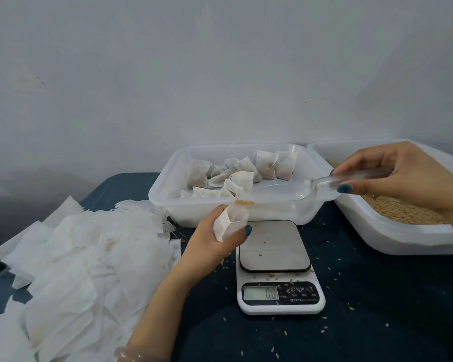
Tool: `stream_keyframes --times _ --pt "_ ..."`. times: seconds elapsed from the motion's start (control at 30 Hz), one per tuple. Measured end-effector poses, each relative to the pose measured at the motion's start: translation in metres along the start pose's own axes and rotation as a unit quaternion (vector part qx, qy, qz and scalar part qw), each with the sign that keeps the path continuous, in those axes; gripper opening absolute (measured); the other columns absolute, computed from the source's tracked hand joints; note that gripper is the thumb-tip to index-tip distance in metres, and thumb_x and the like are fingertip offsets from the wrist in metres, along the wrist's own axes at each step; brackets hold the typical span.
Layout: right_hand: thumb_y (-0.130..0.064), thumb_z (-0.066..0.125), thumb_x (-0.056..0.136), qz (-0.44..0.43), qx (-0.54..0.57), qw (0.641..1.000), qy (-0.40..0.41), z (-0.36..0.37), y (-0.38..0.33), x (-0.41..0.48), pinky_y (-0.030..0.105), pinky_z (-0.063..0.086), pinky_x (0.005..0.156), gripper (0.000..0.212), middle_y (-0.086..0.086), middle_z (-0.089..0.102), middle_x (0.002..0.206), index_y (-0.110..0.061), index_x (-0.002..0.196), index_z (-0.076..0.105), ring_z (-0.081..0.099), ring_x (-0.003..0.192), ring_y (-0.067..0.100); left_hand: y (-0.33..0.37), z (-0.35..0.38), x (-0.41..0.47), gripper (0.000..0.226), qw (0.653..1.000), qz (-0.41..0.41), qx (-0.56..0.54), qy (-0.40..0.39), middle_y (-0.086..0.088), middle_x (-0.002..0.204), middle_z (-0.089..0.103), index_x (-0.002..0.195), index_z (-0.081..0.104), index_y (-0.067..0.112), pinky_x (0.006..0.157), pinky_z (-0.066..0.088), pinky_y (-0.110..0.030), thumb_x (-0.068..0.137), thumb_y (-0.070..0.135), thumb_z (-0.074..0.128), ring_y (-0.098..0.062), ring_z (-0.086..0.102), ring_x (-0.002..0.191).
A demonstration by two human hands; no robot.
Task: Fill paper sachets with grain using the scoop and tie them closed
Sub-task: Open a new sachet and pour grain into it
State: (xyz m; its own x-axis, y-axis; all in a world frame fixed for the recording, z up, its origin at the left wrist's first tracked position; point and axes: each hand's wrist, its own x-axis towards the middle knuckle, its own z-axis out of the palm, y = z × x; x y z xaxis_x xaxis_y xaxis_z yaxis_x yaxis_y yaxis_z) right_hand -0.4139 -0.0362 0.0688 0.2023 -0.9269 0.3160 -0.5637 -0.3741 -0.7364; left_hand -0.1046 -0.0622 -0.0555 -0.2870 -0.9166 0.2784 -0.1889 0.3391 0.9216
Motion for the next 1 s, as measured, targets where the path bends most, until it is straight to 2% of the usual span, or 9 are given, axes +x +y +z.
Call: stream_keyframes --times 0.1,0.23,0.37,0.5,0.57,0.63,0.73,0.87,1.0 --pt "-0.044 0.081 0.059 0.028 0.05 0.995 0.083 0.005 0.02 -0.004 0.009 0.05 0.057 0.028 -0.012 0.077 0.091 -0.037 0.086 0.078 0.071 0.078 0.0 0.0 0.0 0.0 0.03 1.0 0.001 0.005 0.004 -0.005 0.095 0.065 0.104 0.063 0.03 0.086 0.053 -0.055 0.082 0.049 0.07 -0.011 0.06 0.082" --pt "-0.042 0.08 0.07 0.104 0.057 0.966 0.229 0.001 0.056 -0.001 0.012 0.051 0.051 0.024 -0.014 0.075 0.077 -0.034 0.092 0.077 0.061 0.056 -0.003 0.0 0.001 0.001 0.032 1.0 -0.006 0.007 0.007 -0.006 0.095 0.066 0.102 0.063 0.03 0.084 0.054 -0.052 0.08 0.052 0.07 -0.013 0.061 0.082" --pt "-0.027 0.072 0.087 0.2 -0.037 0.925 0.322 -0.005 0.092 0.001 0.029 0.049 0.067 0.023 -0.004 0.072 0.076 -0.021 0.108 0.074 0.065 0.068 0.015 -0.001 0.001 0.002 0.033 1.0 -0.003 0.018 0.005 -0.006 0.092 0.064 0.101 0.062 0.029 0.07 0.054 -0.035 0.08 0.053 0.069 -0.007 0.058 0.076" --pt "-0.024 0.068 0.091 0.248 -0.193 0.897 0.31 -0.008 0.108 -0.001 0.035 0.042 0.08 0.029 0.012 0.069 0.114 -0.012 0.117 0.068 0.061 0.103 0.035 -0.002 0.003 0.002 0.035 1.0 -0.002 0.03 0.007 -0.004 0.092 0.065 0.101 0.062 0.03 0.067 0.052 -0.026 0.078 0.056 0.068 -0.009 0.059 0.074" --pt "-0.017 0.067 0.091 0.267 -0.273 0.883 0.273 -0.008 0.109 -0.001 0.038 0.044 0.083 0.027 0.015 0.067 0.121 -0.011 0.117 0.068 0.059 0.11 0.038 -0.002 0.004 0.001 0.033 1.0 -0.001 0.022 0.009 -0.004 0.09 0.065 0.098 0.062 0.029 0.066 0.052 -0.023 0.077 0.054 0.068 -0.005 0.059 0.073" --pt "-0.009 0.064 0.091 0.268 -0.317 0.882 0.223 -0.006 0.109 0.0 0.034 0.04 0.076 0.018 0.01 0.069 0.119 -0.021 0.1 0.074 0.061 0.107 0.034 -0.002 0.004 0.0 0.033 1.0 0.0 0.018 0.008 -0.006 0.088 0.064 0.097 0.062 0.028 0.066 0.05 -0.021 0.077 0.053 0.069 -0.004 0.057 0.072" --pt "-0.002 0.063 0.089 0.248 -0.317 0.898 0.176 -0.002 0.106 0.002 0.027 0.035 0.07 0.042 -0.001 0.073 0.111 -0.035 0.063 0.069 0.065 0.099 0.024 -0.001 0.004 0.0 0.035 1.0 -0.003 0.014 0.005 -0.007 0.086 0.063 0.096 0.062 0.027 0.065 0.05 -0.02 0.077 0.055 0.069 -0.004 0.057 0.07" --pt "-0.007 0.065 0.089 0.235 -0.293 0.915 0.149 0.0 0.106 0.003 0.03 0.039 0.067 0.037 -0.002 0.072 0.111 -0.036 0.065 0.068 0.06 0.084 0.016 0.001 0.004 0.0 0.036 1.0 -0.006 0.012 0.003 -0.003 0.084 0.064 0.096 0.062 0.029 0.064 0.051 -0.019 0.076 0.057 0.068 -0.004 0.057 0.07" --pt "-0.017 0.067 0.089 0.242 -0.215 0.913 0.248 -0.004 0.109 -0.002 0.027 0.032 0.057 0.022 0.0 0.069 0.102 -0.03 0.071 0.069 0.052 0.077 0.016 0.001 0.005 0.0 0.036 1.0 -0.006 0.018 0.006 -0.003 0.087 0.065 0.097 0.063 0.03 0.065 0.05 -0.017 0.075 0.058 0.068 -0.001 0.057 0.072"
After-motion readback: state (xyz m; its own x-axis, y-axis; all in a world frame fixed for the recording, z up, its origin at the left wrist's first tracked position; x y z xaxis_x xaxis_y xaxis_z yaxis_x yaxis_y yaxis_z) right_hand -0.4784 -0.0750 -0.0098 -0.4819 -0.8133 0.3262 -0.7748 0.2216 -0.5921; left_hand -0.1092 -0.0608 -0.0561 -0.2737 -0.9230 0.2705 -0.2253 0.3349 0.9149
